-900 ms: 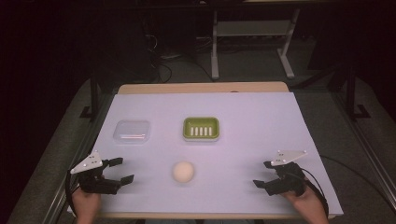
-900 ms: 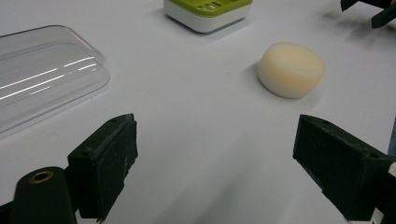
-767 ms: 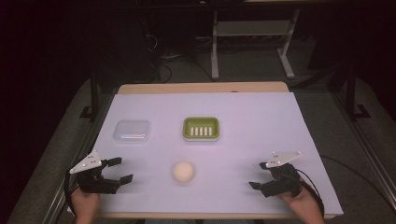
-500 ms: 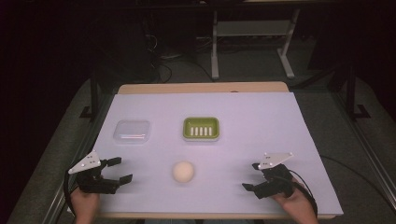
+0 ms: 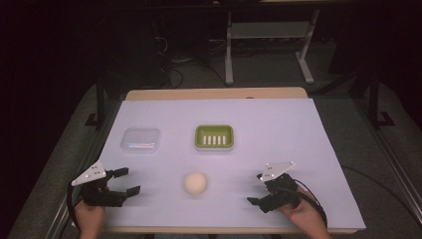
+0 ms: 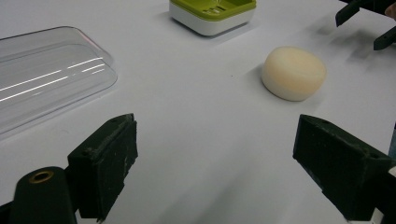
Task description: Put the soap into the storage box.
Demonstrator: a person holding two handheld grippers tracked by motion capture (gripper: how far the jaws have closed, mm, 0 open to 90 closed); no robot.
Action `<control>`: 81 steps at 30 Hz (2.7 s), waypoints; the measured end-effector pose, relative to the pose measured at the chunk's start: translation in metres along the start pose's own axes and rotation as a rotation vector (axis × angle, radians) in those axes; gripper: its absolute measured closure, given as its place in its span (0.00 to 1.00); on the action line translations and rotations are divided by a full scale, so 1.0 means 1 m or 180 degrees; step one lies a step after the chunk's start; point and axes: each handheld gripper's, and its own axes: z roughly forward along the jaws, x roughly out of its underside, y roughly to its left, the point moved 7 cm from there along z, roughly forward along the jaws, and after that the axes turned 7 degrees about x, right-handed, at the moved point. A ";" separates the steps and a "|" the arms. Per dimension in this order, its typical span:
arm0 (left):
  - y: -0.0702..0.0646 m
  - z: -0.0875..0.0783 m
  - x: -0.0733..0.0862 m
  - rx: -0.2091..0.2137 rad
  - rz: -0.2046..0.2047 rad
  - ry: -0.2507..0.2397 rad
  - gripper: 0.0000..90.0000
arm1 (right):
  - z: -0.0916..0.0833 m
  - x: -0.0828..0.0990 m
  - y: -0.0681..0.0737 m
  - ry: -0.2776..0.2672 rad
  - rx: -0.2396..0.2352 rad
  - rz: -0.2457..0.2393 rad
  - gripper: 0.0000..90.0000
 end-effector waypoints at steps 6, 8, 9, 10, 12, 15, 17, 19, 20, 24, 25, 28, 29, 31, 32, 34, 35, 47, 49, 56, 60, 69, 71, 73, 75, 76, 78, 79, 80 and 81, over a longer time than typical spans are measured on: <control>0.000 0.000 0.000 0.0011 -0.0007 -0.0006 0.15 | 0.001 -0.002 0.003 0.0026 -0.0027 0.0002 0.20; -0.001 0.001 -0.001 0.0015 -0.0010 -0.0021 0.15 | 0.001 -0.002 0.004 0.0012 -0.0036 0.0000 0.20; -0.001 0.001 -0.001 0.0019 -0.0004 -0.0017 0.15 | 0.001 -0.001 0.005 0.0025 -0.0040 0.0001 0.20; -0.001 0.001 -0.001 0.0031 0.0006 -0.0018 0.15 | 0.001 -0.001 0.005 0.0040 -0.0045 -0.0001 0.20; -0.002 0.002 -0.001 0.0043 0.0005 -0.0010 0.15 | 0.002 -0.002 0.006 0.0026 -0.0053 0.0002 0.20; -0.002 0.002 0.000 0.0058 0.0025 0.0006 0.15 | 0.003 -0.008 0.007 -0.0016 -0.0083 -0.0012 0.19; -0.002 0.002 0.000 0.0060 0.0023 0.0005 0.15 | 0.005 -0.012 0.008 -0.0016 -0.0078 -0.0049 0.19; -0.002 0.002 -0.001 0.0061 0.0008 -0.0007 0.15 | 0.009 -0.016 0.008 -0.0012 -0.0084 -0.0078 0.19; -0.002 0.002 -0.001 0.0065 0.0001 -0.0017 0.15 | 0.010 -0.018 0.009 -0.0014 -0.0101 -0.0082 0.19; -0.002 0.002 -0.001 0.0071 -0.0002 -0.0028 0.15 | 0.016 -0.023 0.010 0.0018 -0.0144 -0.0139 0.19; -0.002 0.002 -0.001 0.0072 -0.0003 -0.0029 0.15 | 0.018 -0.025 0.010 0.0010 -0.0139 -0.0176 0.19; -0.002 0.002 0.000 0.0070 0.0009 -0.0011 0.15 | 0.021 -0.030 0.011 0.0026 -0.0162 -0.0210 0.19; -0.002 0.002 0.000 0.0071 0.0013 -0.0010 0.15 | 0.022 -0.032 0.012 0.0015 -0.0177 -0.0210 0.19; -0.002 0.002 0.000 0.0072 0.0005 -0.0020 0.15 | 0.023 -0.036 0.013 -0.0014 -0.0187 -0.0241 0.19; -0.002 0.002 0.000 0.0072 -0.0009 -0.0033 0.15 | 0.024 -0.038 0.013 -0.0028 -0.0194 -0.0249 0.19; -0.002 0.002 0.000 0.0071 -0.0020 -0.0039 0.15 | 0.025 -0.039 0.014 -0.0011 -0.0228 -0.0225 0.19; -0.003 0.002 0.000 0.0073 -0.0031 -0.0041 0.15 | 0.026 -0.039 0.013 -0.0004 -0.0223 -0.0257 0.18; -0.002 0.002 0.001 0.0066 -0.0026 -0.0021 0.15 | 0.031 -0.047 0.016 0.0110 -0.0330 -0.0327 0.18; -0.002 0.002 0.001 0.0063 -0.0032 -0.0021 0.15 | 0.031 -0.048 0.018 0.0121 -0.0347 -0.0345 0.18; -0.002 0.002 0.001 0.0060 -0.0029 -0.0014 0.15 | 0.030 -0.052 0.018 0.0112 -0.0374 -0.0375 0.18; -0.001 0.002 0.001 0.0050 -0.0030 -0.0027 0.15 | 0.030 -0.059 0.019 0.0109 -0.0414 -0.0431 0.18; -0.001 0.001 0.001 0.0045 -0.0024 -0.0024 0.15 | 0.030 -0.069 0.021 0.0098 -0.0410 -0.0541 0.17; -0.001 0.001 0.001 0.0040 -0.0031 -0.0032 0.15 | 0.030 -0.073 0.022 0.0088 -0.0416 -0.0554 0.17; -0.001 0.001 0.001 0.0040 -0.0039 -0.0040 0.15 | 0.030 -0.076 0.023 0.0098 -0.0435 -0.0557 0.17; 0.000 0.000 0.001 0.0039 -0.0031 -0.0035 0.15 | 0.031 -0.079 0.024 0.0104 -0.0447 -0.0596 0.17; 0.000 0.000 0.001 0.0038 -0.0032 -0.0033 0.15 | 0.031 -0.080 0.025 0.0108 -0.0444 -0.0588 0.17; 0.000 0.000 0.001 0.0038 -0.0029 -0.0034 0.15 | 0.031 -0.083 0.026 0.0115 -0.0452 -0.0618 0.17; 0.000 0.000 0.001 0.0038 -0.0027 -0.0031 0.15 | 0.032 -0.084 0.026 0.0112 -0.0458 -0.0636 0.17; 0.000 0.000 0.001 0.0039 -0.0025 -0.0031 0.15 | 0.032 -0.086 0.027 0.0116 -0.0464 -0.0626 0.17; 0.000 0.000 0.001 0.0039 -0.0025 -0.0033 0.15 | 0.032 -0.087 0.027 0.0127 -0.0479 -0.0608 0.17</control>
